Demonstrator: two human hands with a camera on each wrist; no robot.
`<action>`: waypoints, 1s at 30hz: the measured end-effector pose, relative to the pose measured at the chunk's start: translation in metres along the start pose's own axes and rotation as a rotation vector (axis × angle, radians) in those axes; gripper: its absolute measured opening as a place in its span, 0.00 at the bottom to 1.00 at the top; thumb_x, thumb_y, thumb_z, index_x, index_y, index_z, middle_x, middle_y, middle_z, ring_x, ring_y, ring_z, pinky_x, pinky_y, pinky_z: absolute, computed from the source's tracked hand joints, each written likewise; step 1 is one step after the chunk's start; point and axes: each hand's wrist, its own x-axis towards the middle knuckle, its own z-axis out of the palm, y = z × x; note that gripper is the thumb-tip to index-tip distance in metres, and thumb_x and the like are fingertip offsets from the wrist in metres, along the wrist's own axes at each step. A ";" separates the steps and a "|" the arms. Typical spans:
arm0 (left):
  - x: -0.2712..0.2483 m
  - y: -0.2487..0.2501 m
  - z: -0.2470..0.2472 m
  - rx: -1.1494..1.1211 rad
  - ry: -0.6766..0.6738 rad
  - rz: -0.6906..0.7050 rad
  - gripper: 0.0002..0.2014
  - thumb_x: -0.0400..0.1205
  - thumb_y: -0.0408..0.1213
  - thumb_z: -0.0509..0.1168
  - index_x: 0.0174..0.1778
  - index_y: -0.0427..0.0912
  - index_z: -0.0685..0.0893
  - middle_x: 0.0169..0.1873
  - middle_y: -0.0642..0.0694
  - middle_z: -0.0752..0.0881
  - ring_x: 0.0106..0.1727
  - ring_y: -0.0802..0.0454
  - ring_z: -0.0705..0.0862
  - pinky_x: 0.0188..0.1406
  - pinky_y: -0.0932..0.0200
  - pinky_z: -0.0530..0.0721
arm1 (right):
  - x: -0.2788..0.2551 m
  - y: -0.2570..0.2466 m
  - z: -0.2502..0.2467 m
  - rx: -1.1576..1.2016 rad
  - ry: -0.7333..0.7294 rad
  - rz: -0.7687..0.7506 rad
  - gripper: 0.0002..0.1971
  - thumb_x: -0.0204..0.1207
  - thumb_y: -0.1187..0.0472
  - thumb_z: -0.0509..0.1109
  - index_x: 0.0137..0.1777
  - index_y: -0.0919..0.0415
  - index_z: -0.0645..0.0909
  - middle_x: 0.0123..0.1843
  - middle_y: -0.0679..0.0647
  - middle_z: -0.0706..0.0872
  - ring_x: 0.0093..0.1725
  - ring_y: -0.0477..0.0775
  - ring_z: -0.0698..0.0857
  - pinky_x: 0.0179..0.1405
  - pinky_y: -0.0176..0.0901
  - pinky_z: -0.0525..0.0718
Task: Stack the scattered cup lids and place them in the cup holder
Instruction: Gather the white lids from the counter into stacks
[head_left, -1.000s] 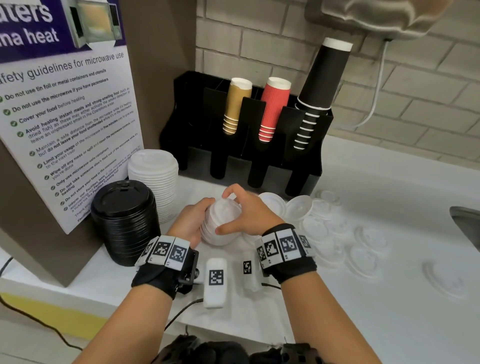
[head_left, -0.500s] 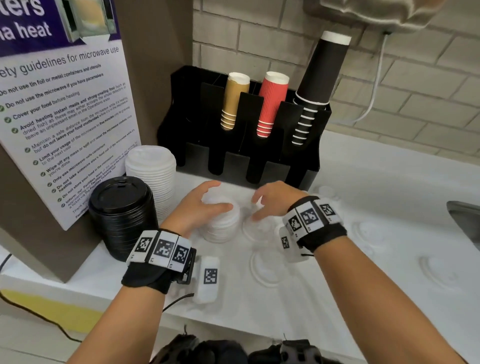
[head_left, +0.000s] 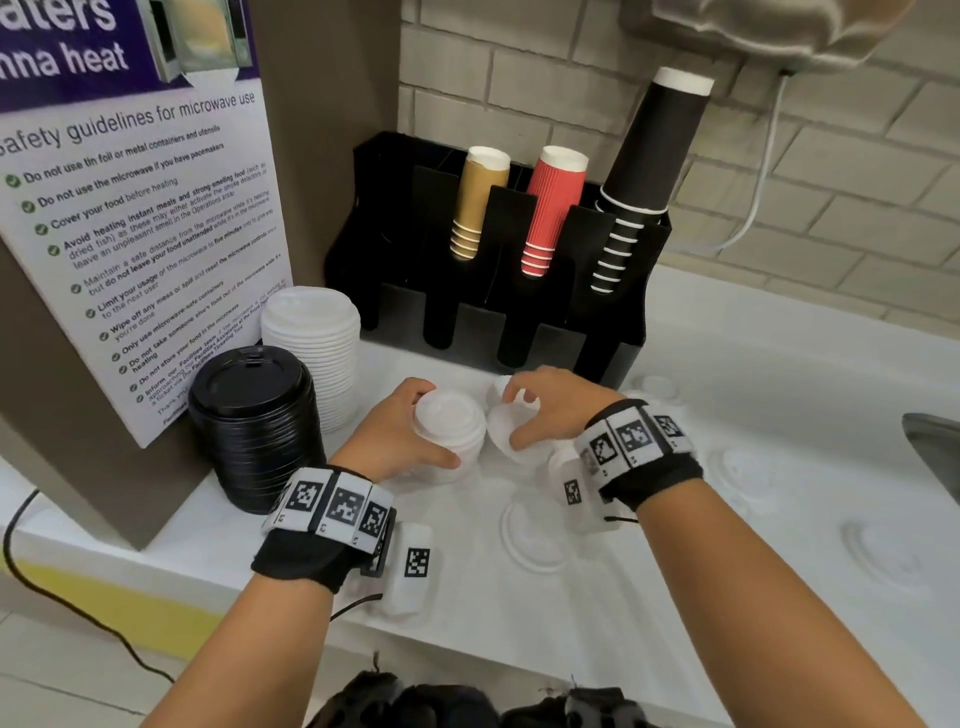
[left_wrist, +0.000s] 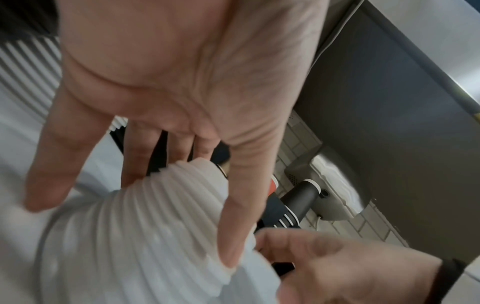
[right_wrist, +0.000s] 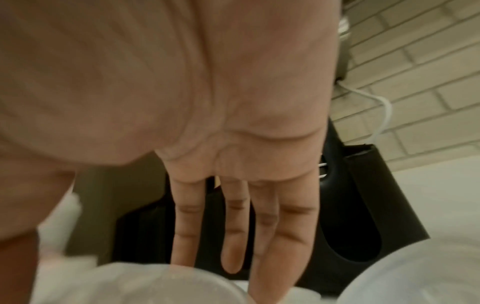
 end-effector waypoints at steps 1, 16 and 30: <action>0.000 -0.001 0.000 -0.006 0.003 0.002 0.39 0.63 0.31 0.83 0.67 0.47 0.72 0.60 0.51 0.78 0.62 0.48 0.77 0.57 0.57 0.74 | -0.003 0.001 -0.005 0.068 0.036 -0.018 0.26 0.68 0.51 0.78 0.65 0.47 0.76 0.61 0.51 0.74 0.59 0.53 0.77 0.59 0.46 0.79; 0.002 0.001 -0.002 -0.006 0.021 -0.004 0.51 0.63 0.34 0.85 0.78 0.53 0.62 0.60 0.50 0.74 0.63 0.47 0.75 0.61 0.53 0.75 | -0.007 0.009 -0.007 0.464 0.308 -0.090 0.16 0.69 0.52 0.77 0.55 0.45 0.79 0.55 0.47 0.79 0.51 0.47 0.80 0.43 0.35 0.78; 0.006 0.001 0.010 0.039 0.009 0.042 0.58 0.62 0.38 0.85 0.83 0.57 0.57 0.65 0.54 0.71 0.64 0.55 0.71 0.59 0.61 0.70 | -0.012 -0.008 0.016 0.690 0.374 -0.133 0.16 0.71 0.55 0.77 0.58 0.48 0.81 0.52 0.44 0.78 0.48 0.44 0.82 0.39 0.30 0.79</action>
